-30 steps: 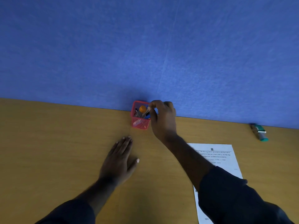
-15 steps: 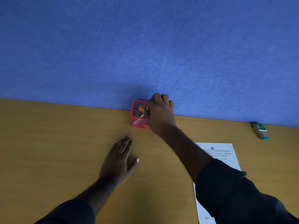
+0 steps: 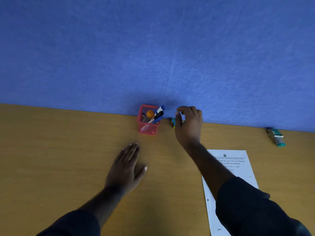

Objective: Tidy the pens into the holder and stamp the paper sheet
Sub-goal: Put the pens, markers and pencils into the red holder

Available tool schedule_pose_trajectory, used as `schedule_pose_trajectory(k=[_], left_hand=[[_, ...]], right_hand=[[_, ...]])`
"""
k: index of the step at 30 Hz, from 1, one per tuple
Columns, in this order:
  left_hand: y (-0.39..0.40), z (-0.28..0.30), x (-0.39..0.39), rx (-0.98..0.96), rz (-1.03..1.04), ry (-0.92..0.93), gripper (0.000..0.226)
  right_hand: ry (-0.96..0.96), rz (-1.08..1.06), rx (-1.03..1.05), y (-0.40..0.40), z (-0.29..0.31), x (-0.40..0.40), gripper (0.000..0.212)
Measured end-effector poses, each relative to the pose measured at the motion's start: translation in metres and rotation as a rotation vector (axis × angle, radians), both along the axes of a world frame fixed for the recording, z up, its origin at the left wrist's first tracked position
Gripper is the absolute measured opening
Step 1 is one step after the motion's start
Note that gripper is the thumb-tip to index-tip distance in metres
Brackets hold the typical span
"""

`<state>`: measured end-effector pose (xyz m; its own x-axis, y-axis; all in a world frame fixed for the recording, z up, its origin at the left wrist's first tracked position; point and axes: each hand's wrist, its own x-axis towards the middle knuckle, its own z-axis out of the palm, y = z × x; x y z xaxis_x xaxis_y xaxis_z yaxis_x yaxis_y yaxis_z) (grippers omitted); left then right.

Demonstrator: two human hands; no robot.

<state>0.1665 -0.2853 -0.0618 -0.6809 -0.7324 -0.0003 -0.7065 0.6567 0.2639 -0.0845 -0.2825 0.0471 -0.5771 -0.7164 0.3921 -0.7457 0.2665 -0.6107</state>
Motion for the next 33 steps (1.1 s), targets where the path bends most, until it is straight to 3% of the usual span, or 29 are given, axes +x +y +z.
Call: schedule_pose_trajectory(k=[5,13,18,33], left_hand=[[0.0,-0.001,0.001,0.0,-0.003,-0.006,0.078],[0.0,0.002,0.0,-0.003,-0.004,0.027,0.076],[0.0,0.002,0.0,-0.006,-0.002,0.025,0.076],[0.001,0.002,0.001,0.002,0.005,0.014,0.077]], right_hand=[[-0.087,-0.064,0.17,0.011,-0.028,-0.021,0.024],[-0.083,0.072,0.438,0.01,-0.051,-0.025,0.05],[-0.066,0.108,0.499,0.001,-0.057,-0.025,0.062],[-0.001,0.155,0.548,-0.005,-0.064,-0.005,0.049]])
